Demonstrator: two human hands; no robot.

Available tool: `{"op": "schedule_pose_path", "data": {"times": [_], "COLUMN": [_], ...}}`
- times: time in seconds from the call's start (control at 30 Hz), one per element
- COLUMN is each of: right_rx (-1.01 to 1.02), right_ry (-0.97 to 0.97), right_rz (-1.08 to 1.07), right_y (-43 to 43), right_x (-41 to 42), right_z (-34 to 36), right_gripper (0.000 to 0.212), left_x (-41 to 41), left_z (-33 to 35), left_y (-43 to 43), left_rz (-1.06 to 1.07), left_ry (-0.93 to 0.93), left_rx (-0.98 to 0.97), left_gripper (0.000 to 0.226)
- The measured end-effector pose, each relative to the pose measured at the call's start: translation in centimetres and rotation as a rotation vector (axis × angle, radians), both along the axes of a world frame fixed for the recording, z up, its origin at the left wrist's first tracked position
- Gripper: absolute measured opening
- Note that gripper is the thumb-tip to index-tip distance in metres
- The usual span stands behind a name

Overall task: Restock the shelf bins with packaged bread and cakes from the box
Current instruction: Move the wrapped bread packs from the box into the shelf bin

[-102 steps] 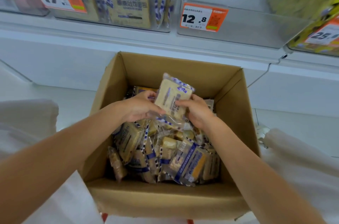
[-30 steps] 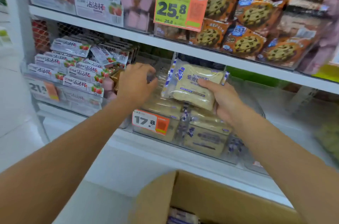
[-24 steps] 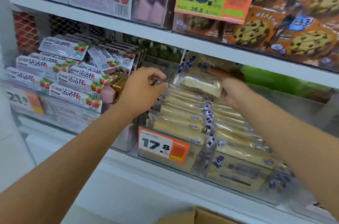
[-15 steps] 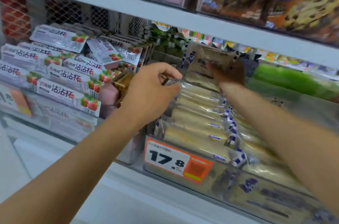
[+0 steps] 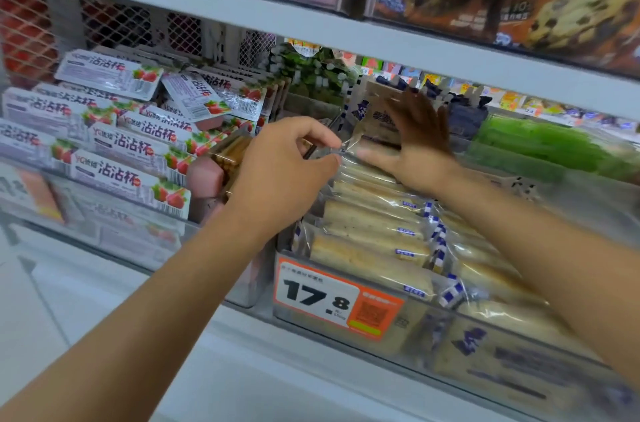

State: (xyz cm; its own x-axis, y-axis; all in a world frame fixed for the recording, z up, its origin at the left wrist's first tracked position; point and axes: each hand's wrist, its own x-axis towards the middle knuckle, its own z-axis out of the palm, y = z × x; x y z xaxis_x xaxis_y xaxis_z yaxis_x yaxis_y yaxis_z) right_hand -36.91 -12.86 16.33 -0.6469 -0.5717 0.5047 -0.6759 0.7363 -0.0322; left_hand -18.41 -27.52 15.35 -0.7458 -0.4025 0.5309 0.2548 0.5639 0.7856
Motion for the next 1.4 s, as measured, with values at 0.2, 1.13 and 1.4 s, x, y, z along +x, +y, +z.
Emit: {"op": "schedule_pose_path", "data": {"times": [0.2,1.13,1.4], "right_rx": [-0.004,0.068,0.160], "right_ry": [-0.008,-0.350,-1.024], "right_rz": [-0.080,0.044,-0.163], "right_y": [-0.8,21.0,33.1], "right_x": [-0.6,26.3,31.1], "right_z": [0.0,-5.5,-19.5], "right_gripper": [0.088,0.015,0.031], "left_x": [-0.1,15.2,18.1], "left_z": [-0.1,-5.0,-13.0], "left_y": [-0.1,15.8,21.0], "left_rz": [0.000,-0.020,-0.248], "left_ry": [-0.005,-0.484,-0.809], "left_rx": [0.011,-0.192,-0.192], "left_gripper": [0.009,0.009,0.013]}}
